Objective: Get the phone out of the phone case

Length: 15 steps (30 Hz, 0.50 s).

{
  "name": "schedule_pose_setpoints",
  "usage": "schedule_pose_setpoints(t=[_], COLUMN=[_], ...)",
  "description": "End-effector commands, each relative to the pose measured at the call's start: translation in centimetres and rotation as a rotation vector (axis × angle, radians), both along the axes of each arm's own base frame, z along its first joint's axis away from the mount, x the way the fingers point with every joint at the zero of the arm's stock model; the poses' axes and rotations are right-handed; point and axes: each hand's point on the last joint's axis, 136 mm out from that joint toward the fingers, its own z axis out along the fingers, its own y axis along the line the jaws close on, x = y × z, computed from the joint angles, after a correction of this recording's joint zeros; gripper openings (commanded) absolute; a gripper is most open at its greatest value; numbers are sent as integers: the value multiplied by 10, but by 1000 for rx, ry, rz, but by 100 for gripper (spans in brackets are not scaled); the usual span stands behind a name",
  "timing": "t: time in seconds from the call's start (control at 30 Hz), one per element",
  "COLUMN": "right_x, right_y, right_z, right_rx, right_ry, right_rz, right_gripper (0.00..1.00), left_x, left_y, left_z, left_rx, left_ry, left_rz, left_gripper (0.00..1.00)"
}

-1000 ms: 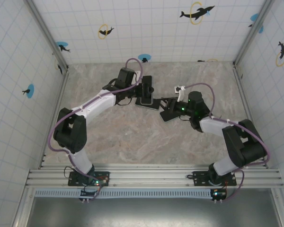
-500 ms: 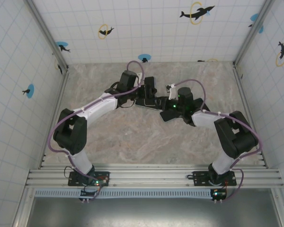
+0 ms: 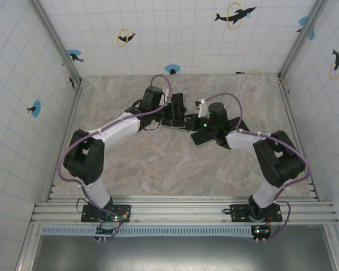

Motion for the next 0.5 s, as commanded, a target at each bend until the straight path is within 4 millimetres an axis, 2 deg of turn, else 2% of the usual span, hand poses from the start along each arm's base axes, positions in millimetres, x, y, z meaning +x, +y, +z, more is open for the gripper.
schedule_pose_setpoints(t=[0.0, 0.07, 0.13, 0.33, 0.47], right_x=[7, 7, 6, 5, 2], right_y=[6, 5, 2, -8, -15], right_z=[20, 24, 26, 37, 52], right_rx=[46, 57, 72, 154, 212], right_ry=[-20, -18, -12, 22, 34], right_rz=[8, 5, 5, 12, 33], right_gripper=[9, 9, 8, 8, 8], left_x=[-4, -6, -6, 8, 15], left_y=[-10, -8, -3, 23, 27], left_z=[50, 55, 58, 61, 63], left_rx=[-85, -78, -79, -83, -68], left_ry=[-142, -181, -201, -169, -162], left_rz=[-66, -78, -56, 47, 72], left_gripper=[76, 86, 91, 94, 95])
